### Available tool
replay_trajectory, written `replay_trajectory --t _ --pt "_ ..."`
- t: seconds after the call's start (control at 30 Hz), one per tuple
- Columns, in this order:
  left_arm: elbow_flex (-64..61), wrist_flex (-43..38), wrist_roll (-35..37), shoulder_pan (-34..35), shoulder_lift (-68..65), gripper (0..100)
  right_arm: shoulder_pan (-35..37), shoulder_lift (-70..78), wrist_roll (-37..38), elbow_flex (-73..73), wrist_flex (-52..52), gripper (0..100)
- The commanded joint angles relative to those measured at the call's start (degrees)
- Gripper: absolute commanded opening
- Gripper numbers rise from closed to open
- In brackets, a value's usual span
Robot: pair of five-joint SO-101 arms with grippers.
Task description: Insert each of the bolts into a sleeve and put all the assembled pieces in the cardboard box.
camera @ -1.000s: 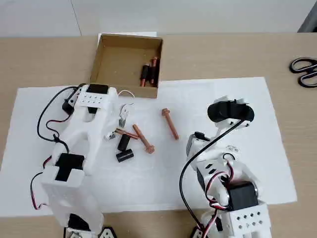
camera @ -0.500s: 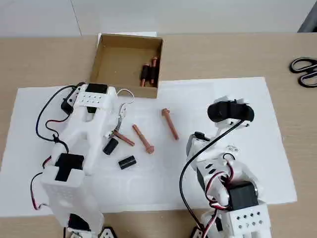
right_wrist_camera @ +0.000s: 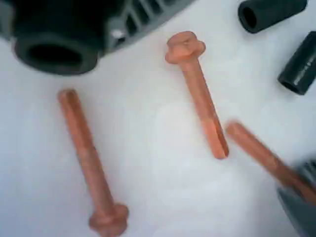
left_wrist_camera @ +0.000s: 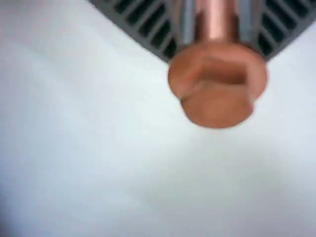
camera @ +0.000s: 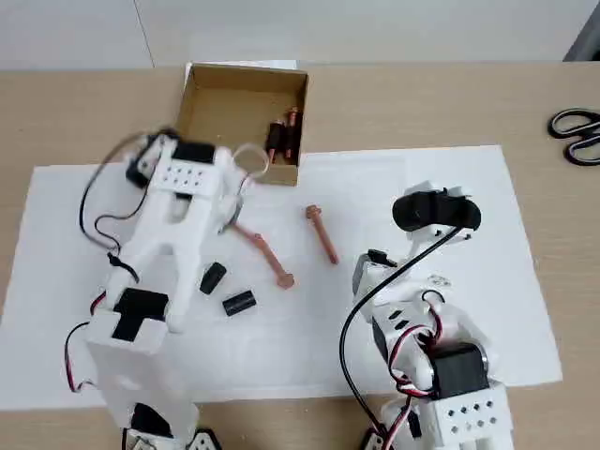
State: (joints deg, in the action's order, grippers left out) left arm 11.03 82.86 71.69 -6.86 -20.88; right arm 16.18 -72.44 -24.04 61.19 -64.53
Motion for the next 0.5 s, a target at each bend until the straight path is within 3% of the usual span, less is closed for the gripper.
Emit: replay_trajectory --t 0.0,0.13,0.47 --pt "13.58 10.11 -0.09 -2.64 3.6 1 0.92 -0.66 0.26 0.44 1.45 0.5" --pt "19.74 15.91 -1.67 -3.6 3.43 1 3.91 -0.66 1.32 0.18 2.33 0.5" --pt "20.18 17.58 -10.2 -3.69 4.84 1 4.88 -0.75 19.69 0.44 13.58 0.5"
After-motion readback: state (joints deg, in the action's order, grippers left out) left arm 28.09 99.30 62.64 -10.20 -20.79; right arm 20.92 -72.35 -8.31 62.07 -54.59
